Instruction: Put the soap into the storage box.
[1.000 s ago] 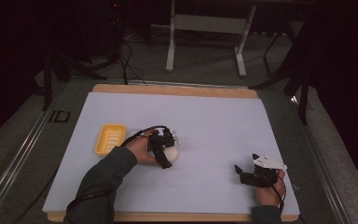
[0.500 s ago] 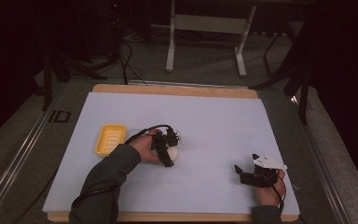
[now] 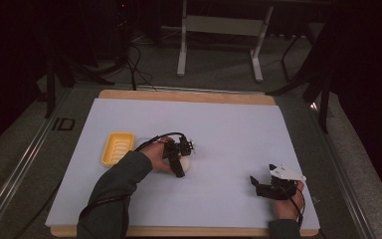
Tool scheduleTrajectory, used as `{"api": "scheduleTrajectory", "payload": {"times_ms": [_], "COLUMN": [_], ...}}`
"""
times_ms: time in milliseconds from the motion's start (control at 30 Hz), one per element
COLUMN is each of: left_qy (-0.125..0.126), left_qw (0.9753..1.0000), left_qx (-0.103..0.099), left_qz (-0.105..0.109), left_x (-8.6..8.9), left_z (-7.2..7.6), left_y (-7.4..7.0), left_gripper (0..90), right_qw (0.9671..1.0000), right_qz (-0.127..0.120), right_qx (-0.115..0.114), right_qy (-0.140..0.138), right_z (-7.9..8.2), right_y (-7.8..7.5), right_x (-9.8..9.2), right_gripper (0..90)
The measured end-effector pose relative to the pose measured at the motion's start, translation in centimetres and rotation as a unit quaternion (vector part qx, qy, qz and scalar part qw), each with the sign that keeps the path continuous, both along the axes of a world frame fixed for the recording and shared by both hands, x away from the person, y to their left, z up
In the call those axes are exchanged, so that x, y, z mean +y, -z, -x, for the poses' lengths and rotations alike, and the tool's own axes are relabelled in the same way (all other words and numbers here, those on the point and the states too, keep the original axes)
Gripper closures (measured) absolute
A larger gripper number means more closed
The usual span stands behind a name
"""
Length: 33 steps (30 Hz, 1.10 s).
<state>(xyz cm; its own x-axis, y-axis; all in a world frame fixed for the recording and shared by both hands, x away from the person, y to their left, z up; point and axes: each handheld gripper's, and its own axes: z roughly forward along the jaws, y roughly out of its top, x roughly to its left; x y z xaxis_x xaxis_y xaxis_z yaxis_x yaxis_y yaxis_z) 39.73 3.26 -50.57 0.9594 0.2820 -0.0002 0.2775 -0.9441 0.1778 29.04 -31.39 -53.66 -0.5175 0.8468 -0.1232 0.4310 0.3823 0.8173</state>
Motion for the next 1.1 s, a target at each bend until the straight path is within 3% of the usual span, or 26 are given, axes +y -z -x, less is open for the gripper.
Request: {"api": "scheduleTrajectory", "payload": {"times_ms": [467, 1100], "left_qy": [0.016, 0.018], "left_qw": [0.9994, 0.9986], "left_qx": [0.004, 0.01], "left_qz": [-0.032, -0.048], "left_x": [-1.0, -1.2], "left_z": [0.0, 0.0], "left_y": [-0.2, -0.4], "left_gripper": [22.2, 22.9], "right_qw": [1.0, 1.0], "right_qz": [0.002, 0.001], "right_qx": [0.0, 0.001], "right_qy": [-0.001, -0.002], "right_z": [0.0, 0.0], "right_y": [0.0, 0.0], "right_x": [0.0, 0.0], "right_gripper": [14.0, 14.0]}}
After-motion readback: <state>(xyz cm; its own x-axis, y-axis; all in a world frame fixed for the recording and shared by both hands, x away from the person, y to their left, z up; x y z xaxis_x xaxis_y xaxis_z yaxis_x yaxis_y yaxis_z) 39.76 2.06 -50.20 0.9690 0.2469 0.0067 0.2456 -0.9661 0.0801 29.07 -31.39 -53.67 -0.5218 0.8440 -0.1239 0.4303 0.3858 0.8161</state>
